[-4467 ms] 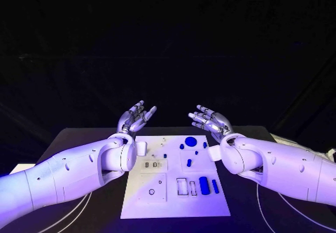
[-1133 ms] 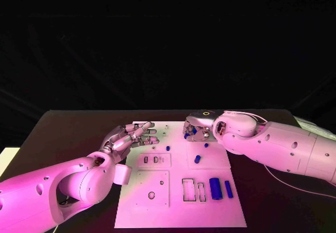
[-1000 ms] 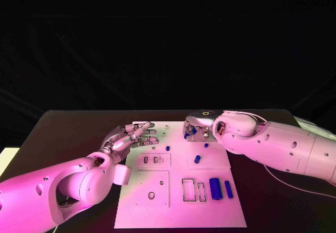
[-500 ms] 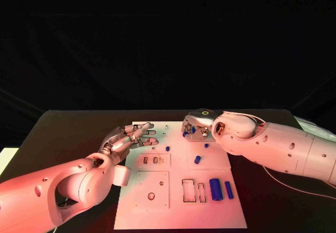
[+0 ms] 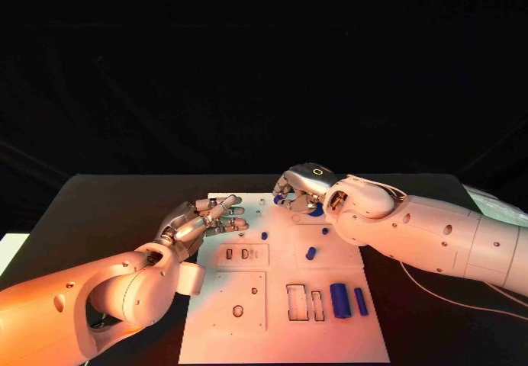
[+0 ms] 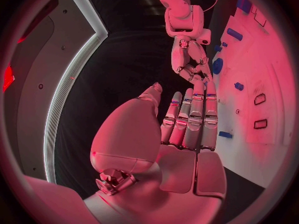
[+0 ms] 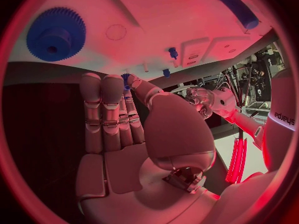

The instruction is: Assemble the parts on the task board

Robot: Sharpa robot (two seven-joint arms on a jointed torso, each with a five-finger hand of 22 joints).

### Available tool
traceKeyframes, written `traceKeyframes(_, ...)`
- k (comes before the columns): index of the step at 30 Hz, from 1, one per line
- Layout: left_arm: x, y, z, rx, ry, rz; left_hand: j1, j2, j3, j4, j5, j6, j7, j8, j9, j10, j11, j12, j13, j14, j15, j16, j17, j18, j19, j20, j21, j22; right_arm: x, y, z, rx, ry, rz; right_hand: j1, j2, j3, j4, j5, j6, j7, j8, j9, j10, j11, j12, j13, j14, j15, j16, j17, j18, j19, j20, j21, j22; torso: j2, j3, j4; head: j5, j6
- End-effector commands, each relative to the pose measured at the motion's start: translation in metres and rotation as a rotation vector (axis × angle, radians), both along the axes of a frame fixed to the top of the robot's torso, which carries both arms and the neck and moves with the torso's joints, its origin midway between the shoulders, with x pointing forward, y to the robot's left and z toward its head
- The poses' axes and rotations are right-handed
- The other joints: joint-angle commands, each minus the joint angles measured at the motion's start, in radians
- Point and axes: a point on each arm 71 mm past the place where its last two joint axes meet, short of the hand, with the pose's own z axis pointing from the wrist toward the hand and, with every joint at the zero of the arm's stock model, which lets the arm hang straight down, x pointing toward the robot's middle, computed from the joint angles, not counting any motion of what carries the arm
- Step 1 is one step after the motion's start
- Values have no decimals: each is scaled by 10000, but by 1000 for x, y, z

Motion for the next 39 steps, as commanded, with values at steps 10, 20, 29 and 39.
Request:
traceKeyframes(10,0,-1,1,-147,-39,-105,10,78,8,-58,34,81,271,45,15,51,4,45,15,74,2,37,9,54,70,11,38,-16,12,18,-6,-101,265,-435,15,-70,77,70,85,-64,58,-56,22,-94,4,-56,-3,-6,45,190,160,-83,-18,11,147,141,37,-3,29,3,24)
traceKeyframes(20,0,-2,2,-164,-30,-147,20,87,13,-68,34,82,270,44,14,54,3,43,13,77,1,33,13,53,77,8,36,-20,15,24,-10,-258,319,-581,-15,-91,85,99,77,-74,63,-68,24,-103,10,-63,-7,4,51,240,206,-85,-16,18,179,173,43,4,17,33,23)
traceKeyframes(29,-1,-2,2,-167,-18,-167,20,87,13,-68,34,82,270,44,14,54,3,43,13,77,1,33,13,53,77,8,36,-20,17,29,-11,-290,347,-592,-38,-107,93,123,69,-86,66,-79,24,-114,14,-69,-11,8,55,264,222,-86,-18,23,200,191,58,3,29,23,22)
traceKeyframes(39,-1,-3,2,-172,-9,-195,30,94,17,-78,34,82,269,43,12,55,2,41,12,79,0,29,17,52,82,6,33,-24,15,36,-11,-247,319,-476,-52,-136,110,139,54,-111,70,-100,22,-147,22,-86,-20,-3,61,242,188,-79,-43,30,201,172,66,-6,34,38,-4)
